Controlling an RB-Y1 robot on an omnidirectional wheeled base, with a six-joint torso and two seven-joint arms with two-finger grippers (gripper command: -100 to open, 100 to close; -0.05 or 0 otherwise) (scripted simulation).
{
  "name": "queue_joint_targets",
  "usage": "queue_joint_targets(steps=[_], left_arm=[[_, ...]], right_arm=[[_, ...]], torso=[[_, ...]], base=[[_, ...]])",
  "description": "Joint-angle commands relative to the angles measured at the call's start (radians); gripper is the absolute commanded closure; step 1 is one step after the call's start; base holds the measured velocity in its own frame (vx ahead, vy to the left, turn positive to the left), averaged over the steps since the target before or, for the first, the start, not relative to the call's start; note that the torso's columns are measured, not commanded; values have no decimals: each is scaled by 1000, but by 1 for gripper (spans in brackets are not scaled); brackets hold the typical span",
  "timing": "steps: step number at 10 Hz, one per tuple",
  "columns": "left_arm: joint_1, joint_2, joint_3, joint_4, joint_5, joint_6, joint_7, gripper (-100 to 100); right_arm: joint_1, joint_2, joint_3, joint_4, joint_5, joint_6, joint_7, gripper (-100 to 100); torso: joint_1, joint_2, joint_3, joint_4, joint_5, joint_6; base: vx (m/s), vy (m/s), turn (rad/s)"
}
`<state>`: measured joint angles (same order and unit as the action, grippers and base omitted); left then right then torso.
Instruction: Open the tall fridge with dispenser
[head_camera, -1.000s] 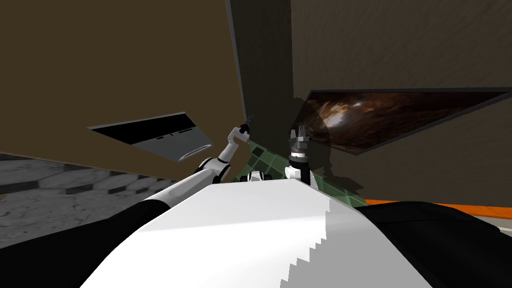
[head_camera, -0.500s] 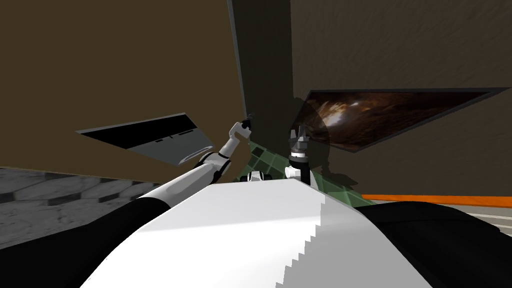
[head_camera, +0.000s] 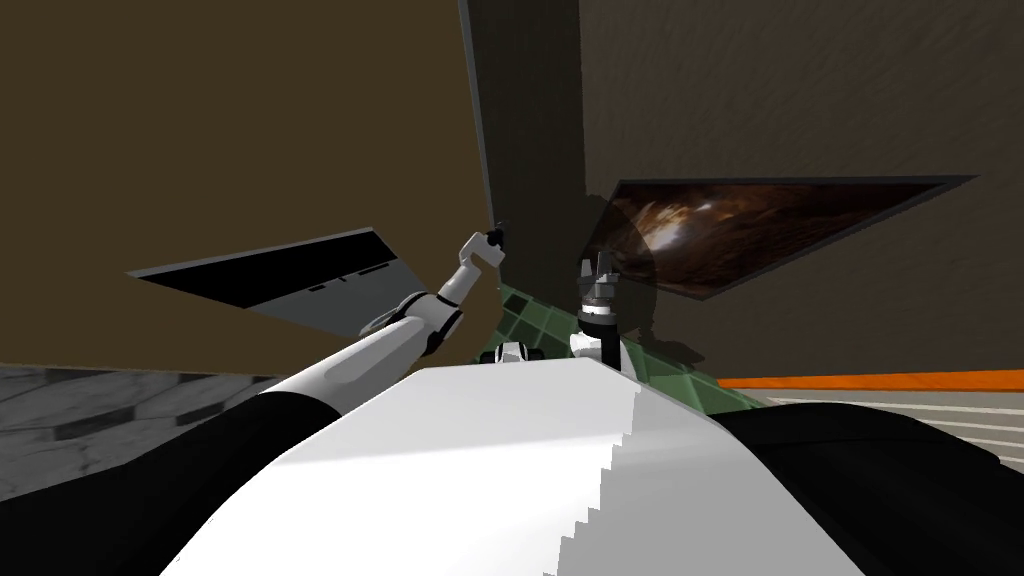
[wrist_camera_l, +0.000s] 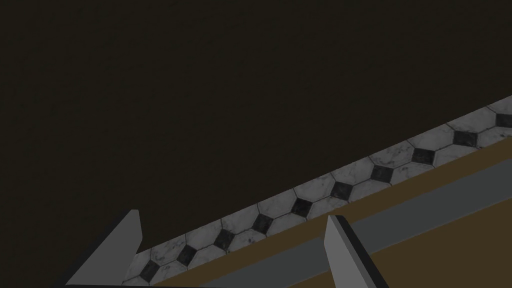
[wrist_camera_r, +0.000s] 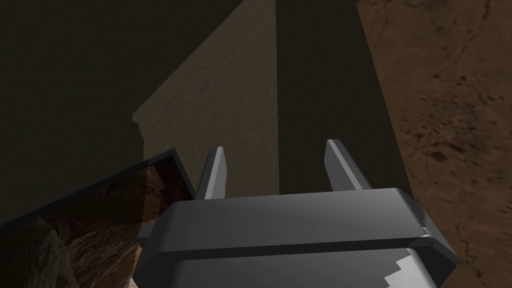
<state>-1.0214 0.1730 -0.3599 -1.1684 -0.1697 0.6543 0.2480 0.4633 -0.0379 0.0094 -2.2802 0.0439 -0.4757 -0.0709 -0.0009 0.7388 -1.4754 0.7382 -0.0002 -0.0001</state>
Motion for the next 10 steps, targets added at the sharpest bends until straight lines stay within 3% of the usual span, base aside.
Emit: queue_joint_targets(steps=[1,5,10], left_arm=[[-79,2,-8,67,-6,59,-11,-100],[-191,10,-16,159,-4,148,-39,-100],[-279,22,-16,234,2,225,-78,-100]], right_arm=[[0,0,0,0,0,0,0,0],[0,0,0,0,0,0,0,0],[0,0,0,0,0,0,0,0]], torso=[[0,-1,0,0,0,0],[0,-1,-1,0,0,0],[1,-2,-1,0,0,0]], base=[[16,95,-105],[4,93,-106],[-5,64,-81]])
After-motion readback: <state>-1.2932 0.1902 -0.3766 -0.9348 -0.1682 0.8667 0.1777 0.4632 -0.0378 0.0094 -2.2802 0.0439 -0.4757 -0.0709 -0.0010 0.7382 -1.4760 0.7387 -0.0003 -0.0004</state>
